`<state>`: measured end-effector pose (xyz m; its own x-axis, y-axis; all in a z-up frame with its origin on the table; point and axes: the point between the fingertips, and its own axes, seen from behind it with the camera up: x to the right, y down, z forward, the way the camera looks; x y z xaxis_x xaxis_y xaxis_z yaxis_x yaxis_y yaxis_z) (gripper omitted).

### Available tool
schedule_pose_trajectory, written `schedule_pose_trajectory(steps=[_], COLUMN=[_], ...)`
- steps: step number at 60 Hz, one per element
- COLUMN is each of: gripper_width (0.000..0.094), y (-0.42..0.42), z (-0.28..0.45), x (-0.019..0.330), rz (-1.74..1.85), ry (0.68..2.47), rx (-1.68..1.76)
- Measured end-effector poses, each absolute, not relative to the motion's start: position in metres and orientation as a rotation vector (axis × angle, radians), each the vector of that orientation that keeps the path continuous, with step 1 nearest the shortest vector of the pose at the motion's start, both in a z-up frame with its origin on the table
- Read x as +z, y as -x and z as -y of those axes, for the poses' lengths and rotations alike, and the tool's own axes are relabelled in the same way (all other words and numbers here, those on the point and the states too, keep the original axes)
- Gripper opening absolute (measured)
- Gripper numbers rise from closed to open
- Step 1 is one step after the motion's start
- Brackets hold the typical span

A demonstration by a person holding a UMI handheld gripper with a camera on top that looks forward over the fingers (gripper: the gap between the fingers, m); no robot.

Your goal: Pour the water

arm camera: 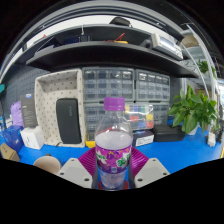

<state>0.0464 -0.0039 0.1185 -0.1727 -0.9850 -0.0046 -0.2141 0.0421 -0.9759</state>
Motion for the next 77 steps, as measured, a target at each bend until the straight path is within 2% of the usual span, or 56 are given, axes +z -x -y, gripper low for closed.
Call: schedule_pose_trajectory(steps=[9,11,12,23,35,52,62,77], gripper_width=[0.0531,0.0684,0.0703,0.0704,0.0701,0.0709,0.0712,0.0705], y=[-0.045,-0.045,-0.045,-0.011,0.071,0.142,0.160,0.184], z=[0.000,-0.006,-0.008,-0.009,-0.027,-0.064,-0.085,-0.095], x=[0.115,0.108,0.104,0.090,0.087,0.151,0.206,0.240], rz=[-1.519,-1.525,-1.535,-1.588,-1.653,-1.630,-1.564,-1.509], ry=[1.267,1.284,1.291,1.364,1.489,1.540,1.440,1.460], rx=[-1.177,-1.131,-1.112,-1.065,-1.005,-0.989,-0.990,-1.037])
